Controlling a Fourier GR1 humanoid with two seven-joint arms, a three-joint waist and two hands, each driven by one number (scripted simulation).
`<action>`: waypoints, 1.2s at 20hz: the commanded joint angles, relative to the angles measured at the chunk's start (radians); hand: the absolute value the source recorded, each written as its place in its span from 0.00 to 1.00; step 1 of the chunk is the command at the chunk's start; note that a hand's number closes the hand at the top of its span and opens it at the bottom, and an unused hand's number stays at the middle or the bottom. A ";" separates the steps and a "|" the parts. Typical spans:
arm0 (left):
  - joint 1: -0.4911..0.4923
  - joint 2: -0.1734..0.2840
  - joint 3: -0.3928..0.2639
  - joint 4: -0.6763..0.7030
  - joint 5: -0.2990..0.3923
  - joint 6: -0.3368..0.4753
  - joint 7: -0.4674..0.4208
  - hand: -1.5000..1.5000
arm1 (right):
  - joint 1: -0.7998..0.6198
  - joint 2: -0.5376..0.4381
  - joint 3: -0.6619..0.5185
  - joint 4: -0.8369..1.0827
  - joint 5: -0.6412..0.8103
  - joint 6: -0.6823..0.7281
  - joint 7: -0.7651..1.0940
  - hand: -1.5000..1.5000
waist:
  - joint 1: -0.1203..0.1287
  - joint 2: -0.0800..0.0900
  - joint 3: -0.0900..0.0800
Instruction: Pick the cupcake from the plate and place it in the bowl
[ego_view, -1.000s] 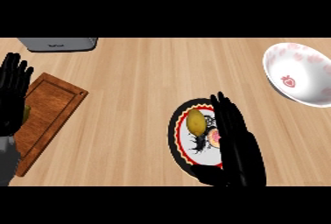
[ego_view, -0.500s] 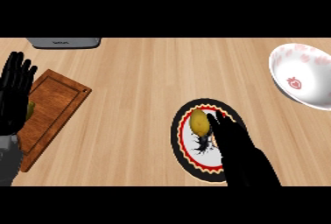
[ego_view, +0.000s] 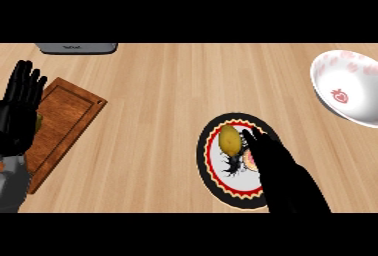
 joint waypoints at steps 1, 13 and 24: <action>-0.010 0.004 0.023 0.059 -0.006 -0.027 -0.041 0.50 | 0.031 -0.010 -0.047 0.004 -0.024 0.099 0.110 0.00 | -0.006 0.003 0.000; -0.043 -0.046 0.040 0.055 -0.039 -0.028 -0.005 0.50 | 0.106 0.000 -0.140 0.224 0.087 -0.016 -0.150 0.00 | -0.002 0.002 0.001; -0.017 -0.090 0.054 -0.047 -0.109 -0.028 0.047 0.50 | 0.081 0.053 -0.166 0.338 0.136 -0.058 -0.307 0.00 | 0.002 0.001 0.002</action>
